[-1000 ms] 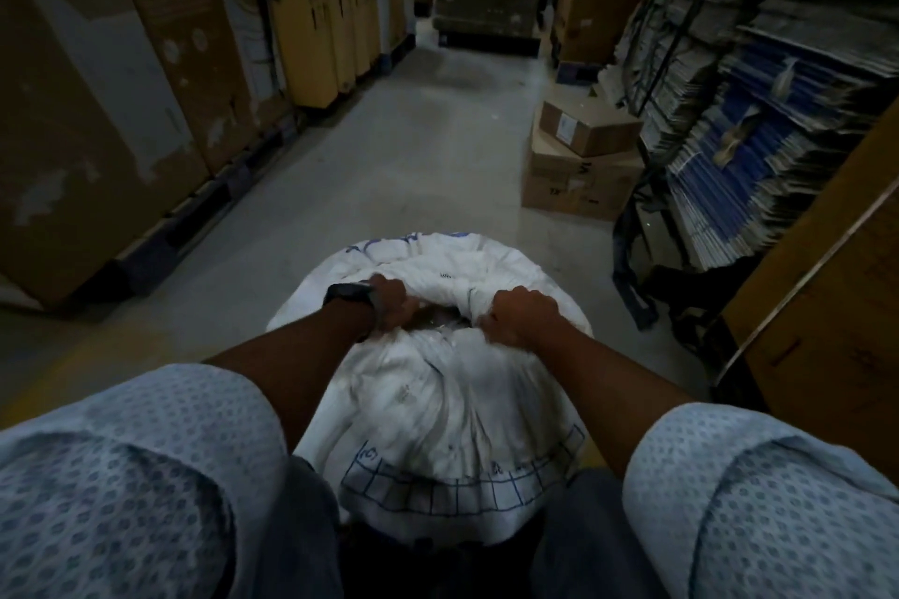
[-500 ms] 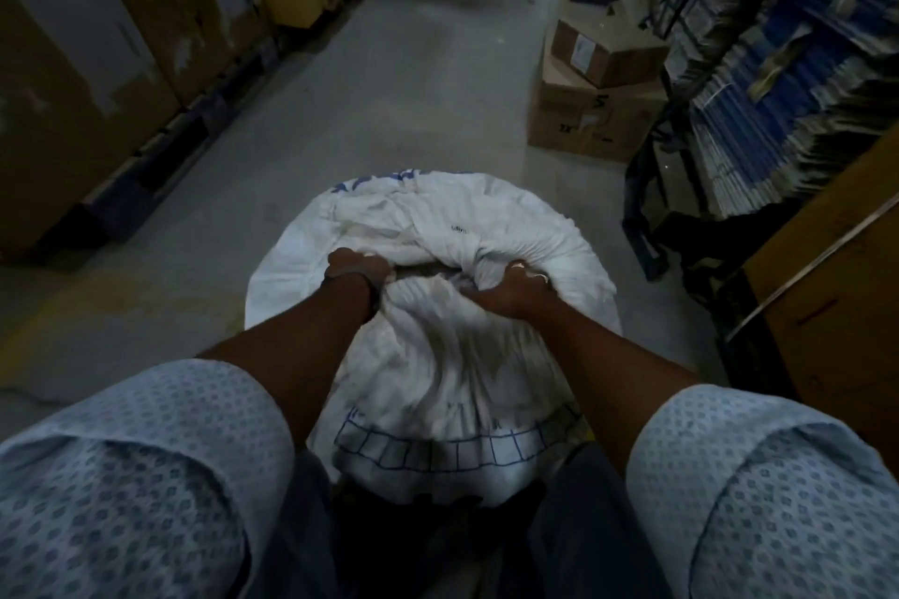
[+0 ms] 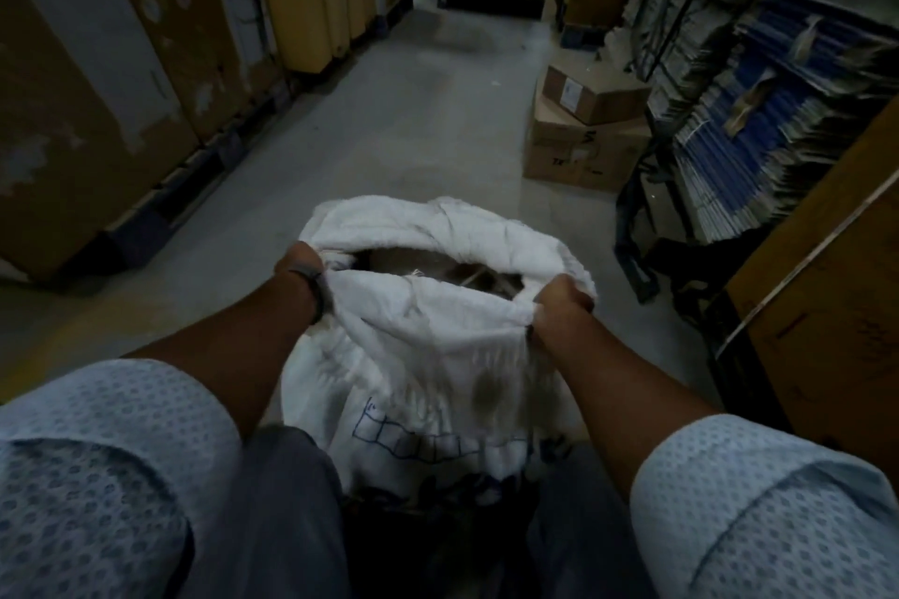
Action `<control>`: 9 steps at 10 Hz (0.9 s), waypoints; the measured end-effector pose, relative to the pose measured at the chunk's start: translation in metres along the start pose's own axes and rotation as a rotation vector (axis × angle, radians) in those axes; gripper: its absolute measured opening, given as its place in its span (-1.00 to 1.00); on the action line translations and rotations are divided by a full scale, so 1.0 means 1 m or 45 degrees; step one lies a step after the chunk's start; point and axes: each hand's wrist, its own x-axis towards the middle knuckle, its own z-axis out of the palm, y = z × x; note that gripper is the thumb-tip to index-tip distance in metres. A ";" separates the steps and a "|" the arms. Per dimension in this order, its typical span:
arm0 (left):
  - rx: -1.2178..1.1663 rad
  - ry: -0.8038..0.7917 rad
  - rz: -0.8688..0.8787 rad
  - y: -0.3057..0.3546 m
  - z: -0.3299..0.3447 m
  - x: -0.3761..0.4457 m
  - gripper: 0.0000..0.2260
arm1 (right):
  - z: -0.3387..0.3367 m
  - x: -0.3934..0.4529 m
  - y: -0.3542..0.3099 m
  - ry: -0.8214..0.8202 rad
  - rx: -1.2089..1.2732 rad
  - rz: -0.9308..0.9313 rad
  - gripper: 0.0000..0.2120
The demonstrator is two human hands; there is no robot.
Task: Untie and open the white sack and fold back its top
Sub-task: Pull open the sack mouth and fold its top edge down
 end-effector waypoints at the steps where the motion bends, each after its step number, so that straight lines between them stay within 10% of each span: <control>1: -0.435 -0.234 -0.093 -0.020 -0.013 0.070 -0.52 | -0.006 0.015 0.021 0.249 -1.043 -0.258 -0.49; 2: -0.162 -0.086 -0.057 -0.048 -0.011 0.117 -0.50 | -0.007 0.019 0.026 0.263 0.058 0.069 -0.25; 3: 0.139 0.057 -0.028 -0.062 -0.005 0.142 -0.33 | 0.001 0.009 0.020 0.379 0.221 -0.015 -0.57; 5: 0.658 0.252 0.127 -0.007 0.024 0.004 -0.20 | 0.004 0.002 -0.007 0.526 -0.238 -0.188 -0.45; 7: 1.188 0.243 0.488 -0.005 0.047 -0.024 -0.32 | 0.022 -0.007 -0.020 0.627 -0.595 -0.872 -0.58; 9: 1.956 0.215 1.356 -0.018 0.056 -0.020 -0.61 | 0.031 0.018 -0.010 0.451 -1.447 -1.778 -0.79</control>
